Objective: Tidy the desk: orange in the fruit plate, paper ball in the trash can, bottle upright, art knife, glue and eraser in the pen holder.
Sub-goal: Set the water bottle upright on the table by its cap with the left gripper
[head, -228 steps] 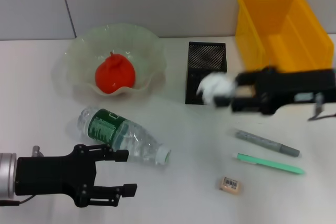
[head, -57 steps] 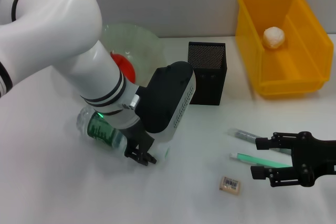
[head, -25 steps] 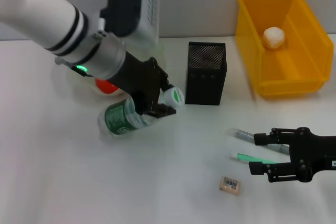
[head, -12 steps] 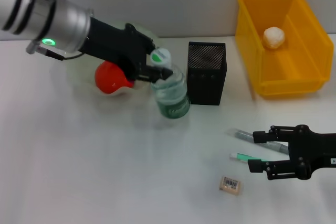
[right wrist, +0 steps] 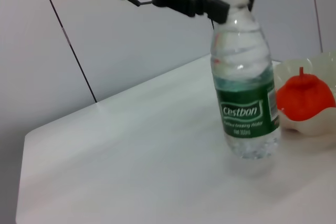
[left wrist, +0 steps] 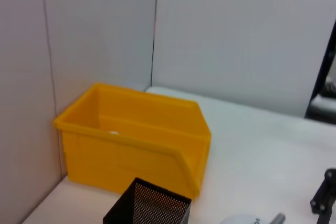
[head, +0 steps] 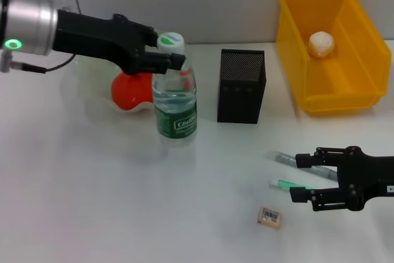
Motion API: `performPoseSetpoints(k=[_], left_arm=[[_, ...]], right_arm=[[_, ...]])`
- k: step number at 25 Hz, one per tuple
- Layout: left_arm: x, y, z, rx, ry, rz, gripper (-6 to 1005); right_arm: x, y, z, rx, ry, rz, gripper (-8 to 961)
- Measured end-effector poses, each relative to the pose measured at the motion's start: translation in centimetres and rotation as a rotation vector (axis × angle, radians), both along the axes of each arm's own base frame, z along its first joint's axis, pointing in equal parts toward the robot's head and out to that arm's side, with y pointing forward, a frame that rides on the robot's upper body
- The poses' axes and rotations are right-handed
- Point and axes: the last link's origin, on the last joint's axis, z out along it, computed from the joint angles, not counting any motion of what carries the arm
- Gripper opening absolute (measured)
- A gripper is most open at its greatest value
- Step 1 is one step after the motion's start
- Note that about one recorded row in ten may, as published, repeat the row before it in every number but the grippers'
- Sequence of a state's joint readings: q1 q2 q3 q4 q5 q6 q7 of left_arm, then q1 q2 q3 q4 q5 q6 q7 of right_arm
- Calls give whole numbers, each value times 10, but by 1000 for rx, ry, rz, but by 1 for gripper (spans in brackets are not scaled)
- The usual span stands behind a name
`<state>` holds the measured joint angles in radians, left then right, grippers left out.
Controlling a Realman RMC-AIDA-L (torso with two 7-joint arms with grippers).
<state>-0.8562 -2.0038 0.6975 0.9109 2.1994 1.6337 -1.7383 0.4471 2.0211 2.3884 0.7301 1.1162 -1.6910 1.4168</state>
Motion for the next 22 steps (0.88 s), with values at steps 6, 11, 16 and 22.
performPoseSetpoints(k=[6,11,16,22], left_arm=[[-23,-11,16,17,-76,52,487],[-42,-16,25,57,-105,109,491],[-64,-21,41,118,-135,166,495],[-88,-27,54,187,-136,225,500]], right_arm=[[0,0,-1,-1,2,0,797],[-1,-1,-2,-5,7,1,797],[-2,-1,-4,-3,12,8,797],[-4,-1,-5,41,29,37,797]])
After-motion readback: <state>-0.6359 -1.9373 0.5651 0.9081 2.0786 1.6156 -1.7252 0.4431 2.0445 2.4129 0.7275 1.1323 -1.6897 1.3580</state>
